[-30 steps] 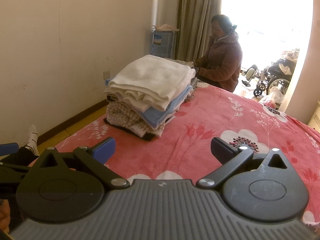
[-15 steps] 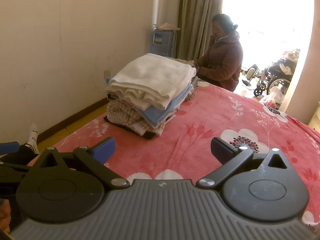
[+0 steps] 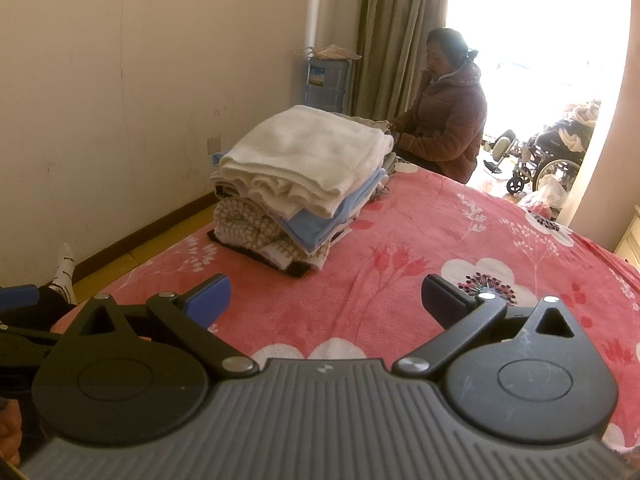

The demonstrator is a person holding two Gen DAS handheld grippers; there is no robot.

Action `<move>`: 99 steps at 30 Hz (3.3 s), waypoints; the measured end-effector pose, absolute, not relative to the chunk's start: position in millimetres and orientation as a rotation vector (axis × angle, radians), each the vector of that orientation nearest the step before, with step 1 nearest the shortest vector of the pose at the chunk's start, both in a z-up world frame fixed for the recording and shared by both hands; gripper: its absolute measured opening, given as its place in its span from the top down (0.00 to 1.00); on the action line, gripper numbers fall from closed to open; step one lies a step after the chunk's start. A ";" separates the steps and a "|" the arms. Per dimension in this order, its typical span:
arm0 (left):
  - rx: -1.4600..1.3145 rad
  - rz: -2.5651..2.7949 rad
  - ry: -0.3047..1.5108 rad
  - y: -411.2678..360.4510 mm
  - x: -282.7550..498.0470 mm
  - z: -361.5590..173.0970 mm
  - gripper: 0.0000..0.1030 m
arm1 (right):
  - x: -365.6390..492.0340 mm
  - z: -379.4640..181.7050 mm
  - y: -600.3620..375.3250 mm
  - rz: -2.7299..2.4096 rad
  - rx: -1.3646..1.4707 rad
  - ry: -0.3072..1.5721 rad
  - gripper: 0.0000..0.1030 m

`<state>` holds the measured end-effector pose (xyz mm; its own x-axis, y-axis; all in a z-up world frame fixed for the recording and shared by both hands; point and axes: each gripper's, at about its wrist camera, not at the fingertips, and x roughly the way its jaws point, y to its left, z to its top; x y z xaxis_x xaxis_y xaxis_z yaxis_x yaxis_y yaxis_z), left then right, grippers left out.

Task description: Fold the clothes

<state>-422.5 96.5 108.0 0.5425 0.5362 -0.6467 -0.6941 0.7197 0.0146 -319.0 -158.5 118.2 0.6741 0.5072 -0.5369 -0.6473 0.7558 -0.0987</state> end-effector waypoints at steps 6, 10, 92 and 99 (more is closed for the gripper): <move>-0.262 0.740 0.676 98.6 -423.7 107.1 0.00 | -319.7 118.0 -157.9 0.659 -0.296 0.510 0.01; -0.264 0.741 0.674 99.0 -425.0 107.4 0.00 | -319.7 118.0 -157.3 0.659 -0.299 0.511 0.01; -0.261 0.755 0.693 102.1 -428.4 102.6 0.00 | -326.2 116.5 -152.2 0.665 -0.328 0.519 0.01; -0.263 0.754 0.695 103.6 -427.9 101.6 0.00 | -327.0 116.1 -151.8 0.666 -0.329 0.520 0.01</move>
